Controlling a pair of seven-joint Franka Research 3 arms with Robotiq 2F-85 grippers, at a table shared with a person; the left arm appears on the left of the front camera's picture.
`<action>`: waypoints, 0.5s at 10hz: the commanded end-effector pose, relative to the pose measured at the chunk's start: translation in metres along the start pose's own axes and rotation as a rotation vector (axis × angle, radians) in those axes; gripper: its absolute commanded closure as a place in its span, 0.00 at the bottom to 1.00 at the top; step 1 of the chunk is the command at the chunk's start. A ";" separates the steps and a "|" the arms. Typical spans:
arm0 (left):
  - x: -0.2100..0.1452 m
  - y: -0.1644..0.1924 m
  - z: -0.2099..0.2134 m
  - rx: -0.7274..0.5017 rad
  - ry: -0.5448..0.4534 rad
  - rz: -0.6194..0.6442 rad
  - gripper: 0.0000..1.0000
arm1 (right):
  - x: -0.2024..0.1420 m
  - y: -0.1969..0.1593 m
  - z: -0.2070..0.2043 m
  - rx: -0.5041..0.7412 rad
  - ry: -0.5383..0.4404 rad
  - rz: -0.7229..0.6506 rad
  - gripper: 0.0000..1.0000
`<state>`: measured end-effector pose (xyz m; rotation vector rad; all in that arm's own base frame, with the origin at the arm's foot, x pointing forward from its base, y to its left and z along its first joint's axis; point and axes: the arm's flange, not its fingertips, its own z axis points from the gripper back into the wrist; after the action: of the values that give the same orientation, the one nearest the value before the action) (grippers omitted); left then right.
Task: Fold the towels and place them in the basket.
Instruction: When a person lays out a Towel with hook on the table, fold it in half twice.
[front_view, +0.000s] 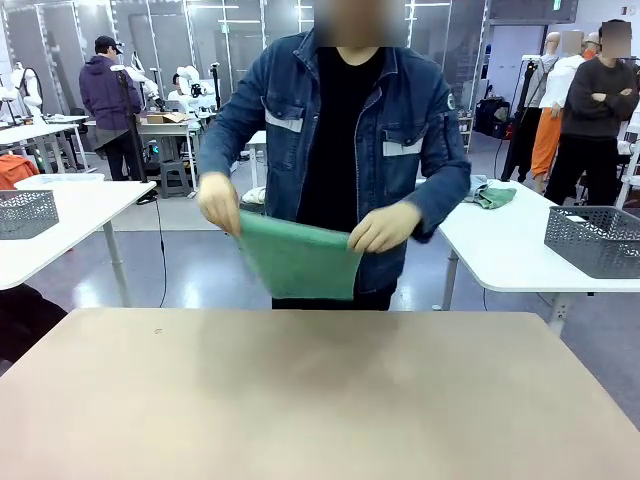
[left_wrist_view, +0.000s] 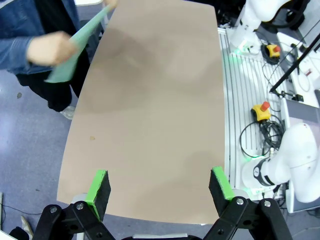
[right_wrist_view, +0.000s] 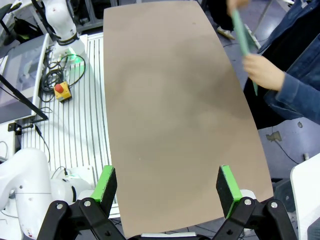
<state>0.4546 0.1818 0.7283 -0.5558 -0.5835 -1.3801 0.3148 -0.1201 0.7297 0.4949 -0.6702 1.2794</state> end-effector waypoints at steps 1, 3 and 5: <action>0.002 -0.001 0.001 0.003 -0.005 -0.005 0.00 | 0.001 0.001 0.001 -0.002 -0.004 0.002 0.00; 0.002 -0.001 0.001 0.003 -0.005 -0.005 0.00 | 0.001 0.001 0.001 -0.002 -0.004 0.002 0.00; 0.002 -0.001 0.001 0.003 -0.005 -0.005 0.00 | 0.001 0.001 0.001 -0.002 -0.004 0.002 0.00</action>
<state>0.4546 0.1818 0.7283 -0.5558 -0.5835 -1.3801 0.3148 -0.1201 0.7297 0.4949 -0.6702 1.2794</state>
